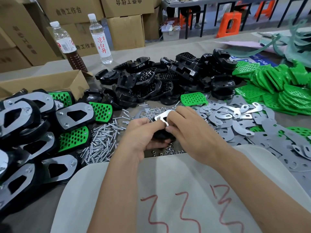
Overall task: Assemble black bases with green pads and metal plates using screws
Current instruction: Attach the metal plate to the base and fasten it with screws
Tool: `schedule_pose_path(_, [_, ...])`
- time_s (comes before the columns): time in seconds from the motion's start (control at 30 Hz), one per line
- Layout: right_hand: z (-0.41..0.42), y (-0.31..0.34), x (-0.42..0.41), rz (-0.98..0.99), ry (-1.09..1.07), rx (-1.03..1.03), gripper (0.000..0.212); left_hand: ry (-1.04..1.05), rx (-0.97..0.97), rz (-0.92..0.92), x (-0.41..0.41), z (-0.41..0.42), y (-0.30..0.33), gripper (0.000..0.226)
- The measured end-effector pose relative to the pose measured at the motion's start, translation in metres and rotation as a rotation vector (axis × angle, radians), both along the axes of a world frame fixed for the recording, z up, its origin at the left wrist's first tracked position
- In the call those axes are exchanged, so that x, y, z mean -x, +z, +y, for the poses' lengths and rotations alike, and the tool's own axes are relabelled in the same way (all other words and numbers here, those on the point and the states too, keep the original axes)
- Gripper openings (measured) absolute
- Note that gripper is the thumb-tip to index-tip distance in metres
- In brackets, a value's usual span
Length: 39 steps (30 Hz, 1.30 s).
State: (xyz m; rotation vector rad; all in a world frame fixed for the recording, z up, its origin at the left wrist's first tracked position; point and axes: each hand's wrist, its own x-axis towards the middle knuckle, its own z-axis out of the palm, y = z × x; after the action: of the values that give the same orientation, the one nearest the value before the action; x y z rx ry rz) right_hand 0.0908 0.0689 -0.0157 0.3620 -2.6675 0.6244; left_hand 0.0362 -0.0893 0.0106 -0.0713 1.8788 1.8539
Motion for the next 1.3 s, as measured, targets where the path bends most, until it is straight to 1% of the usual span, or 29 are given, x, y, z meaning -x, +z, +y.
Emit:
schedule_pose_path(0.1, [-0.003,0.001,-0.001,-0.013,0.031,0.009,0.023,0.042,0.019,0.050,-0.001,0.003,-0.002,0.014])
schedule_pose_path(0.23, [-0.004,0.003,-0.001,0.018,-0.011,-0.012,0.024,0.026,0.006,0.078,-0.003,0.006,-0.002,0.007])
schedule_pose_path(0.33, [-0.004,0.005,-0.002,0.029,-0.035,-0.044,0.027,0.007,0.013,0.095,-0.004,0.008,-0.003,0.024])
schedule_pose_path(0.4, [-0.005,0.007,-0.003,0.020,-0.058,-0.071,0.027,0.015,0.026,0.112,-0.005,0.010,-0.004,0.027])
schedule_pose_path(0.43, [-0.005,0.008,-0.003,0.012,-0.072,-0.090,0.027,0.019,0.029,0.113,-0.006,0.011,-0.004,0.025])
schedule_pose_path(0.53, [-0.009,0.011,-0.004,-0.049,-0.129,-0.154,0.027,0.006,0.028,0.079,-0.006,0.011,-0.003,0.014])
schedule_pose_path(0.6, [-0.011,0.012,-0.003,-0.106,-0.169,-0.187,0.032,-0.019,0.021,0.034,-0.005,0.009,-0.003,0.016])
schedule_pose_path(0.67, [-0.011,0.014,-0.003,-0.115,-0.174,-0.150,0.038,-0.039,0.016,0.007,-0.004,0.007,-0.003,0.021])
schedule_pose_path(0.73, [-0.008,0.013,-0.004,-0.073,-0.150,-0.034,0.044,-0.038,0.012,-0.001,-0.003,0.007,-0.004,0.019])
schedule_pose_path(0.77, [-0.005,0.010,-0.004,-0.048,-0.135,0.053,0.043,-0.029,0.005,-0.002,-0.002,0.007,-0.004,0.018])
schedule_pose_path(0.8, [-0.002,0.006,-0.004,-0.034,-0.127,0.160,0.038,-0.016,-0.008,-0.004,-0.001,0.007,-0.005,0.016])
schedule_pose_path(0.87, [0.003,0.000,-0.004,-0.037,-0.126,0.353,0.018,0.013,-0.041,-0.008,0.001,0.006,-0.007,0.017])
schedule_pose_path(0.9, [0.005,-0.002,-0.003,-0.050,-0.138,0.391,0.008,0.025,-0.055,-0.008,0.002,0.006,-0.008,0.019])
schedule_pose_path(0.93, [0.006,-0.003,-0.003,-0.052,-0.166,0.397,0.008,0.030,-0.064,-0.005,0.002,0.004,-0.009,0.022])
schedule_pose_path(1.0, [0.010,-0.005,-0.001,-0.046,-0.240,0.408,0.024,0.009,-0.070,0.017,0.003,0.002,-0.009,0.024])
schedule_pose_path(1.07, [0.015,-0.002,0.000,-0.079,-0.273,0.539,0.036,-0.027,-0.095,0.049,0.004,0.000,-0.009,0.022])
schedule_pose_path(1.13, [0.020,0.001,-0.001,-0.186,-0.219,0.759,0.042,-0.044,-0.153,0.072,0.005,-0.001,-0.007,0.019])
schedule_pose_path(1.2, [0.026,0.003,-0.002,-0.308,-0.066,1.095,0.049,-0.076,-0.180,0.094,0.004,-0.001,-0.006,0.020])
schedule_pose_path(1.23, [0.028,0.004,-0.002,-0.350,0.006,1.264,0.050,-0.093,-0.163,0.112,0.002,0.000,-0.005,0.021])
schedule_pose_path(1.27, [0.028,0.004,-0.002,-0.362,0.045,1.347,0.049,-0.103,-0.134,0.137,0.001,0.001,-0.005,0.021])
schedule_pose_path(1.3, [0.028,0.003,-0.002,-0.354,0.034,1.341,0.046,-0.103,-0.105,0.160,0.000,0.002,-0.005,0.022])
